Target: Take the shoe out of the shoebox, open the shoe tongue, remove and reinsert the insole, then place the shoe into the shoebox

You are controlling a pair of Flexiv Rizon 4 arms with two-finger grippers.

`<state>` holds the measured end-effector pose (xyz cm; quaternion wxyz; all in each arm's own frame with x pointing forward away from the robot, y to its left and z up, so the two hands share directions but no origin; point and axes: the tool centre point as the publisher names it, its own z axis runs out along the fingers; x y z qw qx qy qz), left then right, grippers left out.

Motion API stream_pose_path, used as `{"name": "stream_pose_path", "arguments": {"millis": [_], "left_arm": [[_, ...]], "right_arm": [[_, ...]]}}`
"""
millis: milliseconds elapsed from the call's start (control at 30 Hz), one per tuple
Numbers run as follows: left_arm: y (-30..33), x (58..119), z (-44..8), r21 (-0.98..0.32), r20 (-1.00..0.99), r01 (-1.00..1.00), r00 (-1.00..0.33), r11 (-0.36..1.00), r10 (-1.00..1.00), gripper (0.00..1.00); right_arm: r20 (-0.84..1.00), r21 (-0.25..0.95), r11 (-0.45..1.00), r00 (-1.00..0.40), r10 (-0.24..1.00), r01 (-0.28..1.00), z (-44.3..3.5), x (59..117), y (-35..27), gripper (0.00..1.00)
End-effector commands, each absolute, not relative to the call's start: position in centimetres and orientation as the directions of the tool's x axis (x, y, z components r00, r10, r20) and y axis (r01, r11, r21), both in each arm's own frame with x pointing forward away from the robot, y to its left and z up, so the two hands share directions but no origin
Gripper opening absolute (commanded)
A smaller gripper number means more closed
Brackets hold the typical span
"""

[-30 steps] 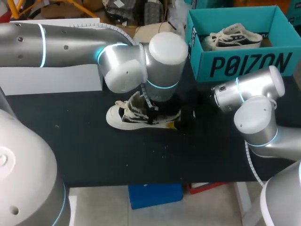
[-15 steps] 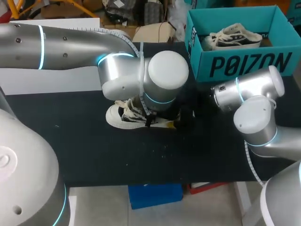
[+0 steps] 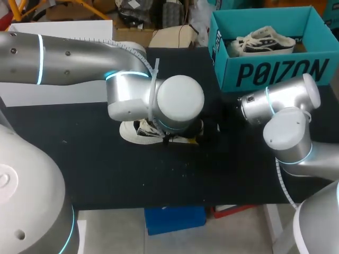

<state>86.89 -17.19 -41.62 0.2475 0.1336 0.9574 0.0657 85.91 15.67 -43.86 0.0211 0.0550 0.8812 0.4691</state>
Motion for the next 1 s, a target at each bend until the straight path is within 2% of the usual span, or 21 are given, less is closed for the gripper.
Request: {"name": "stream_pose_path", "arguments": {"millis": [33, 100, 133, 167, 533, 700, 1000], "left_arm": [[-16.9, 89.6, -45.6, 0.192, -0.451, 0.236, -0.841, 0.953, 0.299, 0.16], [-17.1, 89.6, -45.8, 0.197, -0.433, 0.242, -0.848, 0.950, 0.306, 0.13], [-17.2, 89.6, -45.9, 0.196, -0.424, 0.248, -0.851, 0.949, 0.309, 0.09], [-17.2, 89.6, -45.9, 0.201, -0.415, 0.249, -0.854, 0.947, 0.313, 0.00], [-18.5, 88.0, -44.6, 0.186, -0.281, 0.321, -0.888, 0.929, 0.363, 0.00], [-18.3, 87.0, -43.4, 0.111, -0.214, 0.305, -0.922, 0.946, 0.323, 0.00], [-18.2, 85.5, -40.7, 0.049, -0.179, 0.272, -0.944, 0.961, 0.276, 0.00]], "right_arm": [[0.016, 0.828, 0.556, -0.993, 0.115, 0.078, -44.0, 85.8, 15.7, 0.00], [0.016, 0.828, 0.556, -0.993, 0.115, 0.078, -44.0, 85.8, 15.7, 0.00], [0.016, 0.828, 0.556, -0.993, 0.115, 0.078, -44.0, 85.8, 15.7, 0.00], [0.016, 0.828, 0.556, -0.993, 0.115, 0.078, -44.0, 85.8, 15.7, 0.00], [0.016, 0.828, 0.556, -0.993, 0.115, 0.078, -44.0, 85.8, 15.7, 0.00], [0.016, 0.828, 0.556, -0.993, 0.115, 0.078, -44.0, 85.8, 15.7, 0.00], [0.016, 0.828, 0.556, -0.993, 0.115, 0.078, -44.0, 85.8, 15.7, 0.00]]}}
